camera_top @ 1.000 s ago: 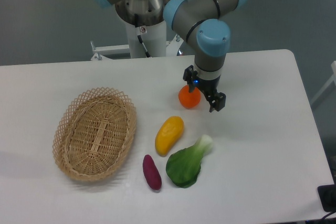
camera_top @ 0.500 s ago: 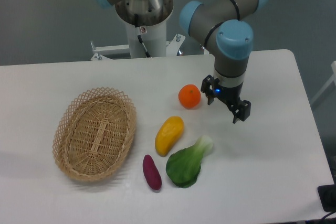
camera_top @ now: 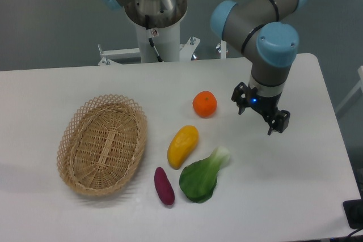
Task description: Place the orange on the table
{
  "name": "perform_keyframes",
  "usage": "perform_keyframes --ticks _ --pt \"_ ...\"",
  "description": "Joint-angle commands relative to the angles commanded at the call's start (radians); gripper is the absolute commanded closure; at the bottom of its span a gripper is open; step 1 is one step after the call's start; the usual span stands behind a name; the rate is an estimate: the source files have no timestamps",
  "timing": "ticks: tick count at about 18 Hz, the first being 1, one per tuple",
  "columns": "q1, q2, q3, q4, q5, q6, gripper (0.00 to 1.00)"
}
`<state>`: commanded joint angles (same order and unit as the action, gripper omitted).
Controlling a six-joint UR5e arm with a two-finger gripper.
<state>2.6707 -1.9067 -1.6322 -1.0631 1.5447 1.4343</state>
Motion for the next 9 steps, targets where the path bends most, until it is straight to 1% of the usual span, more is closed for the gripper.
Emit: perform_keyframes --ticks 9 --pt "-0.002 -0.002 -0.012 0.003 0.006 0.000 0.00"
